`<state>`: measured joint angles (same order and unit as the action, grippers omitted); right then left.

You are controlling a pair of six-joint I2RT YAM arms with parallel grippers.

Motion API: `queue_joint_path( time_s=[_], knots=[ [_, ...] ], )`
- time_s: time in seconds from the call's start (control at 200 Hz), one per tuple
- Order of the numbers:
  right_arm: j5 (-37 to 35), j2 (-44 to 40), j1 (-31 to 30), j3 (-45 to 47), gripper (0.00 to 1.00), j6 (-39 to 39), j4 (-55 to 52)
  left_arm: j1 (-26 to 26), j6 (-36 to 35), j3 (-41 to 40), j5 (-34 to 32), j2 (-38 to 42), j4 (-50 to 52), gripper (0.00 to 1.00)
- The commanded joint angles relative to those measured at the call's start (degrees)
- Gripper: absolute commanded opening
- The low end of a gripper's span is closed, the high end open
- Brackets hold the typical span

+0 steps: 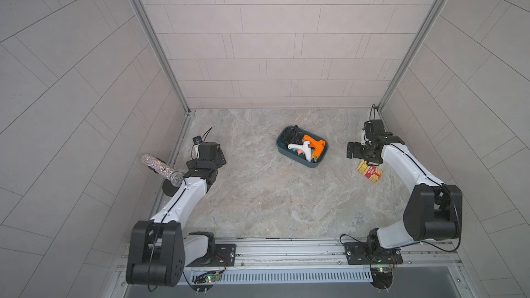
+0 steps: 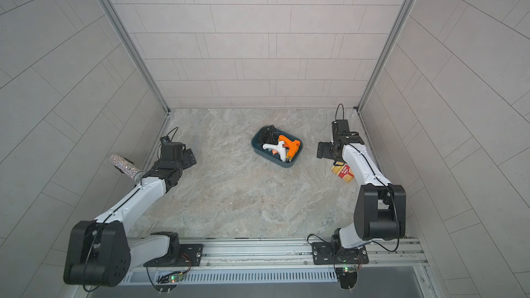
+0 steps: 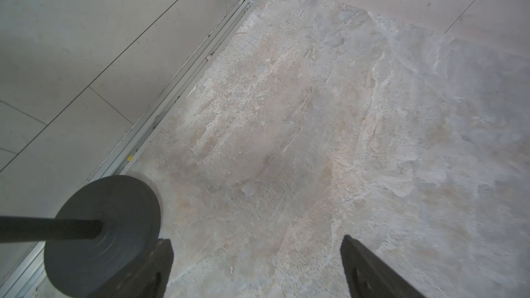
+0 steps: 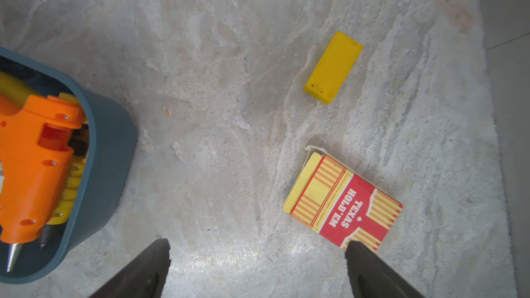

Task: Put the hot melt glue gun into the storage box
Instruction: Reset both arms

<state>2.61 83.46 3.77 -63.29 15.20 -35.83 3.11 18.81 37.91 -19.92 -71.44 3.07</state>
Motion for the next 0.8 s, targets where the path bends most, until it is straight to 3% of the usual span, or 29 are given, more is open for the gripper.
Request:
queue_joint_path(
  time_s=[0.0, 0.155, 0.255, 0.355, 0.52, 0.63, 0.695, 0.796],
  knots=[
    [-5.75, -3.9, 0.37, 3.65, 1.0, -0.52, 9.15, -0.28, -5.41, -1.08, -3.77, -3.15, -12.22, 1.0],
    [-7.24, -5.68, 1.63, 11.19, 1.0, -0.98, 17.46, -0.79, -6.76, -0.41, -5.74, -10.19, -13.76, 1.0],
    [-6.19, -6.61, 2.33, 17.05, 1.0, -1.47, 25.23, -2.23, -6.56, -2.71, -3.27, -11.0, -18.0, 1.0],
    [-5.77, -7.83, 2.32, 24.07, 1.0, -1.79, 36.91, -4.95, -5.89, -4.18, -1.7, -11.26, -21.86, 1.0],
    [-6.42, -7.27, 2.31, 37.62, 1.0, -3.95, 65.48, -7.88, -3.4, -5.41, 0.31, -12.62, -26.46, 1.0],
    [-5.57, -3.97, 2.3, 39.07, 1.0, -3.86, 72.38, -7.86, -4.35, -6.21, 2.06, -12.32, -27.72, 1.0],
    [-4.36, -1.58, 2.07, 38.36, 1.0, -4.87, 75.43, -7.34, -6.56, -7.19, 5.81, -12.01, -29.86, 1.0],
    [-4.86, 2.02, -1.05, 40.15, 1.0, -8.35, 81.53, -1.11, -17.14, -8.63, 10.39, -13.87, -35.55, 1.0]
  ],
)
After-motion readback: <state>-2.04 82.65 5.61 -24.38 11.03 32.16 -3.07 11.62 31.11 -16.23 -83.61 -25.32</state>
